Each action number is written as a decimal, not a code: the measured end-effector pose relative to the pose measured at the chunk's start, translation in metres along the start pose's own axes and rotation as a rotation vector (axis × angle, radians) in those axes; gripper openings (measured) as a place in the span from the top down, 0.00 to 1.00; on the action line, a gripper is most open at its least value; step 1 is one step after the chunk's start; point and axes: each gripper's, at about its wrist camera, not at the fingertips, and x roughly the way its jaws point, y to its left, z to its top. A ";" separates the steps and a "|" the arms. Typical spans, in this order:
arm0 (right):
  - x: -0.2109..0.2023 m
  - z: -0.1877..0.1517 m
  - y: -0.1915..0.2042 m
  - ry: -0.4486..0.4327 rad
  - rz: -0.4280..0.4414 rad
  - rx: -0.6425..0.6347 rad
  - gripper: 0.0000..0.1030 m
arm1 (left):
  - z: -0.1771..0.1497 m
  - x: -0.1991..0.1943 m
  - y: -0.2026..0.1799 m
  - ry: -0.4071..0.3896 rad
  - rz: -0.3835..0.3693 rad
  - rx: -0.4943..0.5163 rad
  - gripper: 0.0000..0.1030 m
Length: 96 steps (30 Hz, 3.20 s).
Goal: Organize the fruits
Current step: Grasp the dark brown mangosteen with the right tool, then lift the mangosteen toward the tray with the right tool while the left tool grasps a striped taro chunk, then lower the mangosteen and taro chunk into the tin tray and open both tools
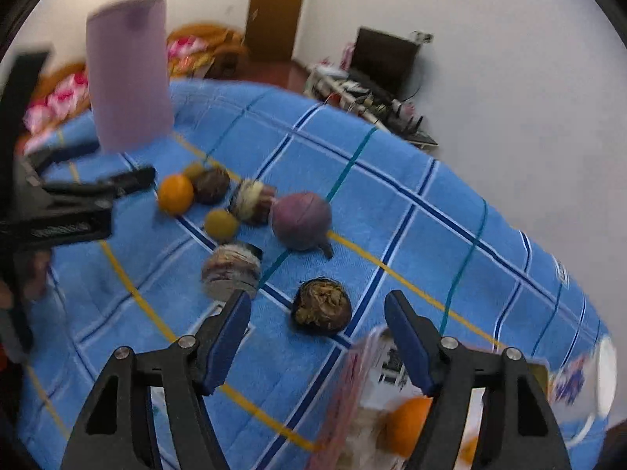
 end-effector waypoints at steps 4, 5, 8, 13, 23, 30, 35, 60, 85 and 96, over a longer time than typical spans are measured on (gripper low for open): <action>0.024 0.009 -0.003 0.100 0.034 -0.047 0.51 | 0.001 0.000 0.002 0.001 -0.002 -0.009 0.00; 0.028 0.011 -0.003 0.122 0.041 -0.063 0.51 | 0.001 0.000 0.002 0.006 -0.004 -0.011 0.00; 0.043 0.014 -0.003 0.188 0.054 -0.111 0.51 | 0.001 0.001 0.001 0.012 -0.009 -0.010 0.00; 0.058 0.015 -0.005 0.250 0.066 -0.140 0.55 | 0.001 0.004 0.000 0.018 -0.013 -0.008 0.00; 0.030 0.018 -0.017 0.133 0.090 -0.013 0.57 | 0.000 0.003 -0.003 0.013 -0.023 -0.009 0.00; -0.056 -0.023 -0.038 -0.183 0.072 0.249 0.57 | -0.004 -0.004 -0.020 -0.024 -0.108 0.010 0.00; -0.079 -0.055 -0.051 -0.252 -0.040 0.318 0.57 | -0.011 0.006 -0.043 0.035 -0.200 0.017 0.01; -0.113 -0.127 -0.138 -0.436 -0.152 0.553 0.57 | -0.021 0.039 -0.112 0.194 -0.191 -0.056 0.45; -0.105 -0.135 -0.157 -0.409 -0.208 0.601 0.57 | -0.016 -0.055 -0.192 -0.147 -0.461 0.134 0.45; -0.109 -0.142 -0.171 -0.433 -0.206 0.591 0.57 | -0.024 -0.066 -0.231 -0.142 -0.429 0.179 0.45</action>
